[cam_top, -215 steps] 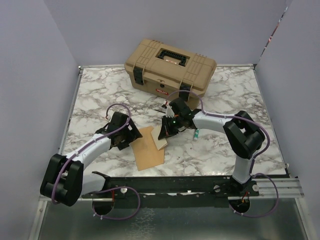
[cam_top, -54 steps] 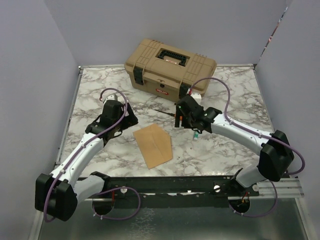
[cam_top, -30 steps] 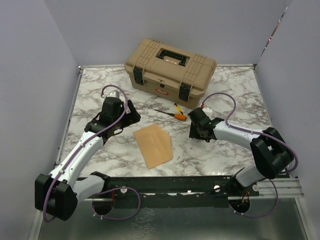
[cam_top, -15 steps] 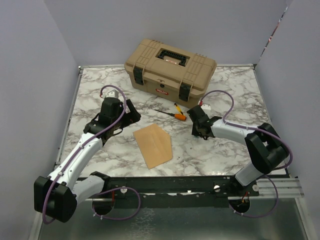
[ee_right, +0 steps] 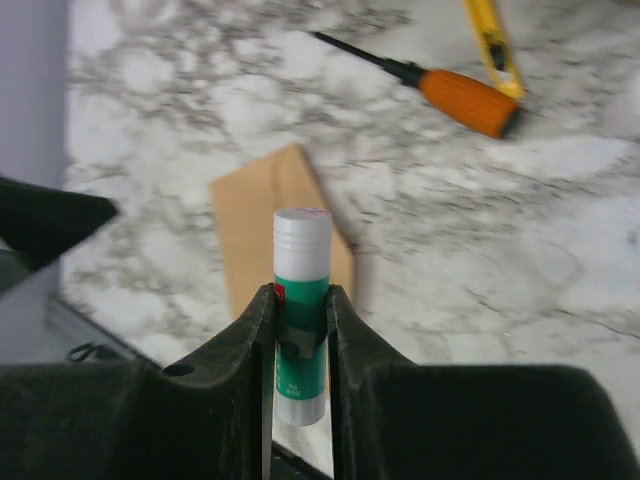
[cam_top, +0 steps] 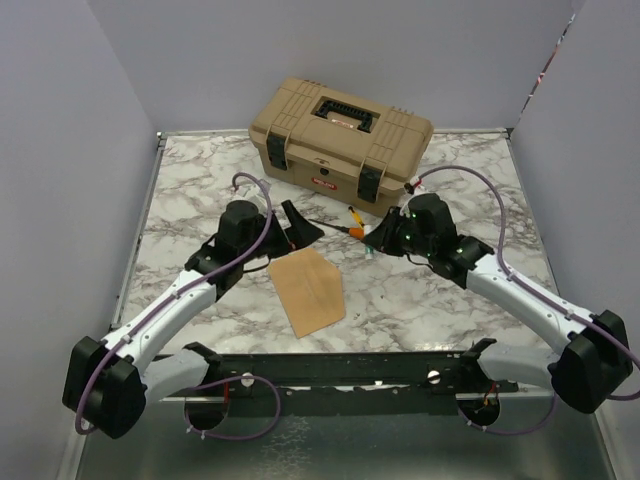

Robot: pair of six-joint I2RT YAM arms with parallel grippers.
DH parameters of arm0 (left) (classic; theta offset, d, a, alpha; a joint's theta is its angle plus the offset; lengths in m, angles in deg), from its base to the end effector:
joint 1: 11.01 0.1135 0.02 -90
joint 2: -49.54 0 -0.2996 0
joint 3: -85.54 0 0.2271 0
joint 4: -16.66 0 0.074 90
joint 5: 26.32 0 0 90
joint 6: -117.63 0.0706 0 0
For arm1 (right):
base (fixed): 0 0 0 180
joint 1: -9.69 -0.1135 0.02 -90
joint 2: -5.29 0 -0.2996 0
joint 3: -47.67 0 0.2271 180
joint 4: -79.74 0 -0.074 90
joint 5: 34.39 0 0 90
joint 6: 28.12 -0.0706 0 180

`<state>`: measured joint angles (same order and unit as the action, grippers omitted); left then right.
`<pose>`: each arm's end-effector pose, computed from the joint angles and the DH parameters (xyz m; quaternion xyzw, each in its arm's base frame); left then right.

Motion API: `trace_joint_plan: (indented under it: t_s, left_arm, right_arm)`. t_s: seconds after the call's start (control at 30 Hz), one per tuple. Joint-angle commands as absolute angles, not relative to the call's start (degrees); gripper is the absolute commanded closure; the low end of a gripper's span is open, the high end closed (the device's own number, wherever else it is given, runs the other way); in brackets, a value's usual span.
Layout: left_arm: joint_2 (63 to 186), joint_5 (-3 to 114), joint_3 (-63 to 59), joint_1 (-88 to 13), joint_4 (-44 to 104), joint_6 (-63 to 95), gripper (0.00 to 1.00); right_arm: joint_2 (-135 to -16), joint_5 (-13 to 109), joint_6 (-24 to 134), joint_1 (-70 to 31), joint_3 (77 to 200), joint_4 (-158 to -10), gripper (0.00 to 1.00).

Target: Place the letter into the envelope and seal it

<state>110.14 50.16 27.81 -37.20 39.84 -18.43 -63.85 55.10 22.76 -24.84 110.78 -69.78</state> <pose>0.1972 -0.1154 0.3005 -0.0839 0.8405 -0.3907 0.3659 0.2100 0.1453 0.2836 0.0338 0.8924 0.2729 0.3578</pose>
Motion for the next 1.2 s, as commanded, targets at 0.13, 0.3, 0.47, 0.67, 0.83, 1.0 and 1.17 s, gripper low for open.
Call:
trace_joint_plan:
  t_s: [0.13, 0.3, 0.47, 0.67, 0.83, 1.0, 1.17]
  left_arm:
    - [114.0, 41.6, 27.7, -47.3, 10.6, -24.6, 0.01]
    - [114.7, 43.2, 26.5, -48.5, 6.8, -25.5, 0.02]
    - [116.9, 42.3, 26.0, -49.2, 2.0, -28.2, 0.19]
    - [119.9, 40.7, 24.7, -49.4, 1.9, -28.3, 0.35]
    - [120.2, 40.5, 24.4, -49.4, 1.8, -27.7, 0.53]
    - [119.2, 38.1, 23.7, -49.4, 1.7, -22.4, 0.88]
    - [117.7, 33.9, 22.2, -49.4, 8.2, -12.0, 1.00]
  right_arm:
    - [-60.3, 41.8, 15.7, -24.7, 117.6, -83.2, 0.88]
    - [-59.6, 42.4, 10.7, -24.8, 117.5, -89.6, 0.88]
    - [-59.1, 42.1, 7.6, -24.8, 117.4, -90.9, 0.88]
    - [-59.0, 40.6, 5.8, -24.8, 117.4, -92.3, 0.88]
    - [-58.5, 39.5, 5.6, -24.7, 117.4, -92.0, 0.88]
    - [-59.3, 38.6, 7.6, -24.8, 120.7, -86.6, 0.87]
    - [-59.3, 39.1, 11.3, -24.7, 125.7, -76.5, 0.65]
